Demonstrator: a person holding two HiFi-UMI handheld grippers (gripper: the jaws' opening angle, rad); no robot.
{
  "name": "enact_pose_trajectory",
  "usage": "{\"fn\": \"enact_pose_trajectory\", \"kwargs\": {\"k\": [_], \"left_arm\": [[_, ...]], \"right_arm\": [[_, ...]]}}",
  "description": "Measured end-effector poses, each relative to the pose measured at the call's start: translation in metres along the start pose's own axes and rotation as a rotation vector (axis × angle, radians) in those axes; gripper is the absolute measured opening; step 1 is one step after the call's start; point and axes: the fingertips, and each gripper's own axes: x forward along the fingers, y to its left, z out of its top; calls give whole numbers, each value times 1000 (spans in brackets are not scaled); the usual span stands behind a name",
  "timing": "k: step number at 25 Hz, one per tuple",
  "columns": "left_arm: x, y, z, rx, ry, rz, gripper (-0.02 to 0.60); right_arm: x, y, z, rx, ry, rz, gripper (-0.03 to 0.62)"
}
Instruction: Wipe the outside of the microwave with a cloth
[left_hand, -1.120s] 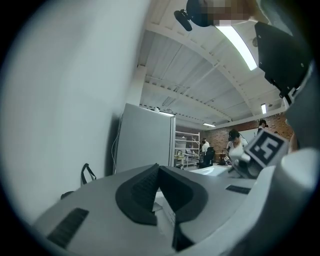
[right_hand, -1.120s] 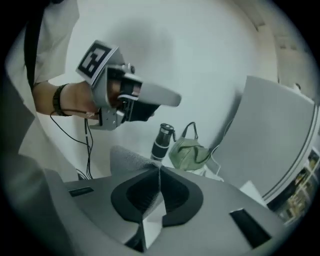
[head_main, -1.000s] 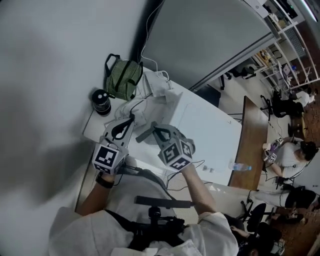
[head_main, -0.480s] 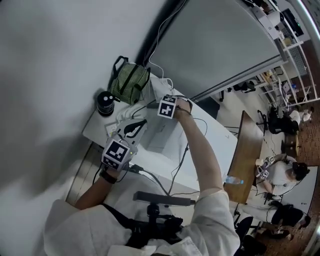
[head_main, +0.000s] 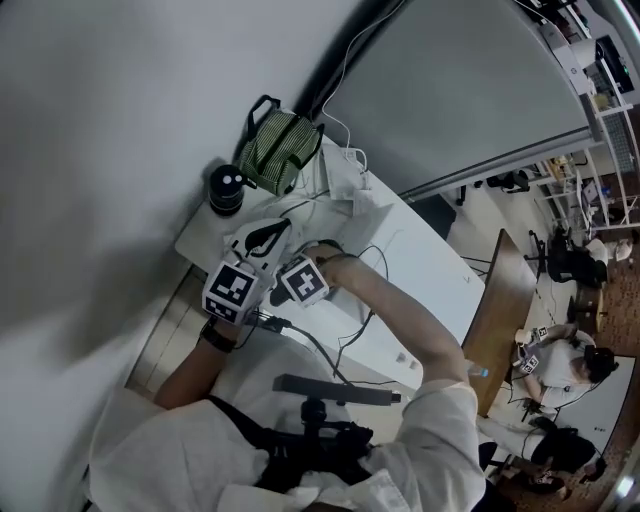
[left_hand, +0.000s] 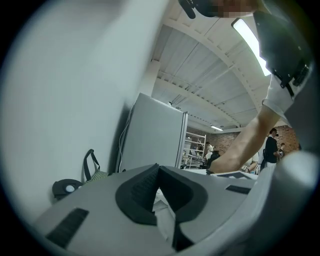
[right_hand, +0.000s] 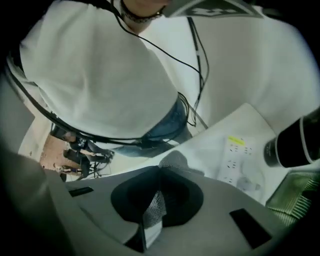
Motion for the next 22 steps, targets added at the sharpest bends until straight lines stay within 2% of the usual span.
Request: {"fn": "enact_pose_trajectory", "kwargs": {"k": [2, 5, 7, 9, 12, 15, 20, 22], "left_arm": [[2, -2, 2, 3, -1, -2, 6], [6, -6, 2, 16, 6, -10, 6], [9, -8, -2, 25, 15, -8, 6], [12, -9, -8, 26, 28, -7, 6], [15, -8, -13, 21, 44, 3, 6], [20, -6, -18, 22, 55, 4, 6], [25, -2, -35, 22, 96, 12, 6], [28, 0, -38, 16, 103, 16, 6]], "right_arm": [[4, 7, 3, -35, 26, 13, 21], [8, -1, -32, -62, 184, -24, 21], [4, -9, -55, -42, 234, -53, 21], [-5, -20, -83, 15, 269, -110, 21], [-33, -46, -133, 161, 314, -238, 21], [-66, -63, -184, 308, 372, -328, 21], [-112, -72, -257, 465, 525, -469, 21], [-122, -66, -269, 485, 550, -482, 21]]}}
